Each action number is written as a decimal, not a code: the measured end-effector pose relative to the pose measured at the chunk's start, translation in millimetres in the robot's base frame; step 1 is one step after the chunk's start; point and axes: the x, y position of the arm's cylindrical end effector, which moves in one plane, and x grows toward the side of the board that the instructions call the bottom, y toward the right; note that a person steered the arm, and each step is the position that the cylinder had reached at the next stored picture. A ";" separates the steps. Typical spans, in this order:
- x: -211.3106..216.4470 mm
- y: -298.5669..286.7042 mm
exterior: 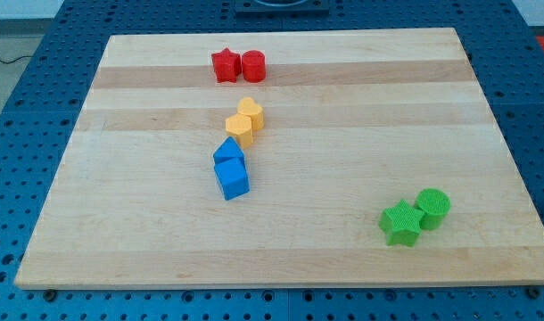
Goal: Move your hand to the left of the green star
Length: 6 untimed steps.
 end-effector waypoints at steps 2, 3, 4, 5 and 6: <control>81.1 -115.2; 79.2 -198.5; 37.6 -260.4; -8.3 -303.1; 0.6 -307.5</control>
